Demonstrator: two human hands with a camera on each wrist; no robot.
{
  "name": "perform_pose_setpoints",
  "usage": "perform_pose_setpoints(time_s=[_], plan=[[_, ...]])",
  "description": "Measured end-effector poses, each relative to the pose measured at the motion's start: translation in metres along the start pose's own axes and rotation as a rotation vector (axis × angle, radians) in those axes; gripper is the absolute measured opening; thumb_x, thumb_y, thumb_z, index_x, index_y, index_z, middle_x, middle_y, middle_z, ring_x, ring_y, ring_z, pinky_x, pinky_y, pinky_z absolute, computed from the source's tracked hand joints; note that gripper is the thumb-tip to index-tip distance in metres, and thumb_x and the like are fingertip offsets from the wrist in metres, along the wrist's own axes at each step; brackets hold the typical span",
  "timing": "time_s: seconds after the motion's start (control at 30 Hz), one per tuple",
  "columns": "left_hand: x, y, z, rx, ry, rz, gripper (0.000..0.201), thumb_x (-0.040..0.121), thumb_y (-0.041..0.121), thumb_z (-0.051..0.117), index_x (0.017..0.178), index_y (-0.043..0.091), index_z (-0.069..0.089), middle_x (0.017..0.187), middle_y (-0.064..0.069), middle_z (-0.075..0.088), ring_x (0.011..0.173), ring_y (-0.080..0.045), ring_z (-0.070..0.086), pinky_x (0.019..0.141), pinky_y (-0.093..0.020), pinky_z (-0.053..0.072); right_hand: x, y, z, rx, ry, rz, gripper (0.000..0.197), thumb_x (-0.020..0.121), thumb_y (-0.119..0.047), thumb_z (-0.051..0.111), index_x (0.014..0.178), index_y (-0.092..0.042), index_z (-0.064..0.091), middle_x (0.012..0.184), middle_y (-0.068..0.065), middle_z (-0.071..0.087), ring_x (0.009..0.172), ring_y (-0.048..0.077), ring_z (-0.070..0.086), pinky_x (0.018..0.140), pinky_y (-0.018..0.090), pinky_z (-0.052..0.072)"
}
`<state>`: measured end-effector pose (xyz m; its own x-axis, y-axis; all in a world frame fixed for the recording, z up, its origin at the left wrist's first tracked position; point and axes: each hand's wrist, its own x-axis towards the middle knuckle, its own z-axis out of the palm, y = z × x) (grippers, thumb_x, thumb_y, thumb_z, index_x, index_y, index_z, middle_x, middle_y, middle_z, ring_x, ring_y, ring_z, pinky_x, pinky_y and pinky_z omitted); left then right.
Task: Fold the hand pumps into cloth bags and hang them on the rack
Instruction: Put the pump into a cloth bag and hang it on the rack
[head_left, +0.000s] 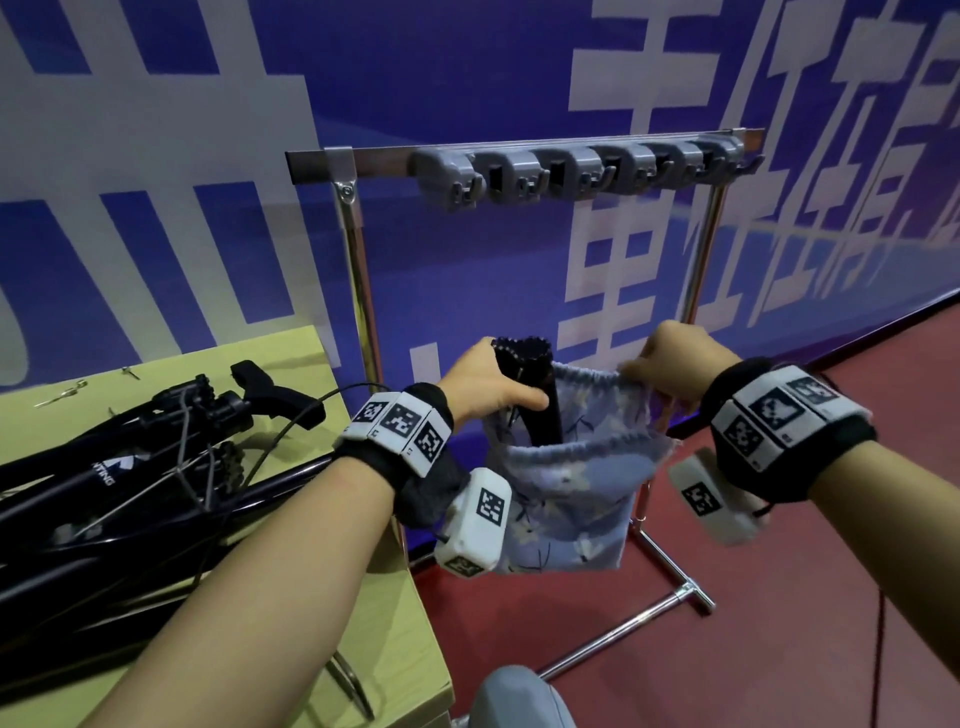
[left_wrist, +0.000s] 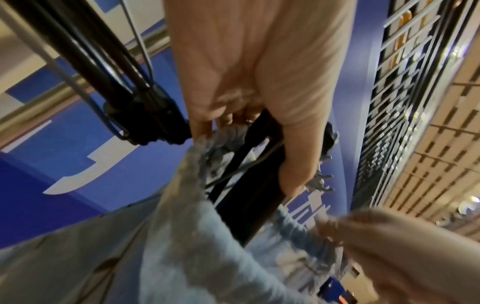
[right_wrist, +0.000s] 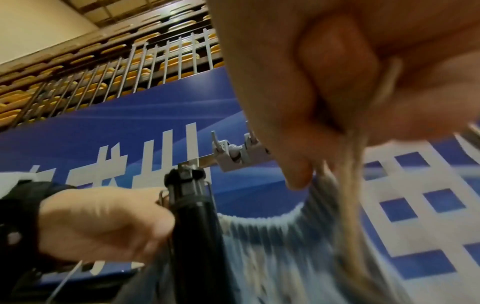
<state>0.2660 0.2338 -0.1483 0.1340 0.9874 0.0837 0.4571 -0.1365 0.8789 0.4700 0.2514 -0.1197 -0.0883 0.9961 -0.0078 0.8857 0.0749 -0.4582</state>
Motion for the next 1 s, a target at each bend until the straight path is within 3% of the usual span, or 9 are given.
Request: perform_pose_setpoints(time_s=[0.13, 0.23, 0.33, 0.43, 0.57, 0.67, 0.73, 0.9, 1.0], plan=[[-0.005, -0.004, 0.019, 0.241, -0.077, -0.018, 0.057, 0.073, -0.002, 0.071, 0.121, 0.006, 0.041, 0.115, -0.007, 0.035, 0.098, -0.019, 0.045, 0.067, -0.018, 0.038, -0.002, -0.014, 0.003, 0.424, -0.013, -0.045, 0.017, 0.092, -0.019, 0.058, 0.091, -0.005, 0.067, 0.041, -0.001, 0.041, 0.033, 0.013, 0.030, 0.036, 0.017, 0.027], [-0.005, -0.006, 0.024, 0.271, -0.068, 0.010, 0.052, 0.079, 0.001, 0.064, 0.124, 0.003, 0.037, 0.116, -0.008, 0.031, 0.098, -0.018, 0.043, 0.071, -0.017, 0.037, -0.010, -0.023, 0.009, 0.665, 0.023, -0.021, 0.014, 0.091, -0.015, 0.056, 0.094, -0.005, 0.066, 0.053, 0.003, 0.036, 0.031, 0.009, 0.027, 0.039, 0.017, 0.026], [-0.002, -0.005, 0.022, 0.213, -0.010, 0.030, 0.052, 0.079, 0.000, 0.066, 0.124, 0.005, 0.040, 0.123, -0.013, 0.038, 0.095, -0.017, 0.046, 0.073, -0.019, 0.040, -0.014, -0.029, 0.016, 0.425, 0.051, -0.115, 0.018, 0.087, -0.021, 0.064, 0.077, -0.007, 0.059, 0.054, 0.003, 0.037, 0.043, 0.013, 0.032, 0.039, 0.017, 0.027], [-0.001, 0.000, 0.023, 0.112, 0.046, 0.078, 0.047, 0.082, 0.001, 0.064, 0.123, 0.006, 0.043, 0.114, -0.013, 0.043, 0.081, -0.011, 0.046, 0.057, -0.008, 0.039, -0.018, -0.034, 0.025, 0.200, -0.092, -0.156, 0.032, 0.079, -0.031, 0.071, 0.065, -0.012, 0.050, 0.057, 0.005, 0.040, 0.046, 0.014, 0.034, 0.043, 0.021, 0.027], [-0.001, 0.001, 0.018, 0.159, 0.055, 0.121, 0.039, 0.084, -0.005, 0.056, 0.120, 0.005, 0.047, 0.102, -0.005, 0.042, 0.070, -0.004, 0.041, 0.050, -0.003, 0.037, -0.019, -0.035, 0.036, 0.160, -0.061, -0.105, 0.023, 0.080, -0.005, 0.062, 0.063, -0.009, 0.046, 0.061, 0.009, 0.041, 0.048, 0.017, 0.035, 0.043, 0.023, 0.031], [-0.002, -0.001, 0.010, 0.368, 0.058, 0.158, 0.038, 0.082, -0.013, 0.046, 0.114, 0.006, 0.055, 0.087, 0.002, 0.046, 0.070, -0.007, 0.045, 0.052, -0.007, 0.035, -0.015, -0.030, 0.040, 0.202, 0.068, -0.053, 0.030, 0.081, 0.005, 0.051, 0.060, -0.012, 0.040, 0.058, 0.002, 0.039, 0.048, 0.014, 0.033, 0.037, 0.013, 0.030], [-0.003, -0.002, 0.004, 0.473, 0.074, 0.141, 0.041, 0.081, -0.015, 0.042, 0.112, 0.007, 0.056, 0.086, -0.001, 0.054, 0.078, -0.016, 0.052, 0.064, -0.019, 0.039, -0.008, -0.021, 0.040, 0.380, 0.099, -0.016, 0.035, 0.081, 0.009, 0.047, 0.058, -0.015, 0.035, 0.054, 0.003, 0.029, 0.042, 0.015, 0.026, 0.031, 0.016, 0.023], [0.000, -0.007, -0.006, 0.689, 0.153, 0.063, 0.040, 0.084, -0.012, 0.043, 0.118, 0.005, 0.056, 0.106, -0.014, 0.061, 0.100, -0.032, 0.058, 0.085, -0.040, 0.050, 0.003, -0.007, 0.033, 0.809, 0.144, 0.086, 0.036, 0.083, 0.009, 0.046, 0.055, -0.013, 0.037, 0.055, 0.005, 0.026, 0.027, 0.009, 0.023, 0.034, 0.010, 0.022], [0.000, -0.003, -0.004, 0.913, 0.171, 0.083, 0.028, 0.087, -0.006, 0.047, 0.109, 0.003, 0.061, 0.108, -0.017, 0.061, 0.100, -0.036, 0.058, 0.079, -0.040, 0.050, 0.005, -0.003, 0.025, 0.905, 0.217, 0.115, 0.038, 0.083, 0.009, 0.045, 0.054, -0.014, 0.034, 0.042, 0.002, 0.026, 0.025, 0.009, 0.022, 0.034, 0.009, 0.021]])
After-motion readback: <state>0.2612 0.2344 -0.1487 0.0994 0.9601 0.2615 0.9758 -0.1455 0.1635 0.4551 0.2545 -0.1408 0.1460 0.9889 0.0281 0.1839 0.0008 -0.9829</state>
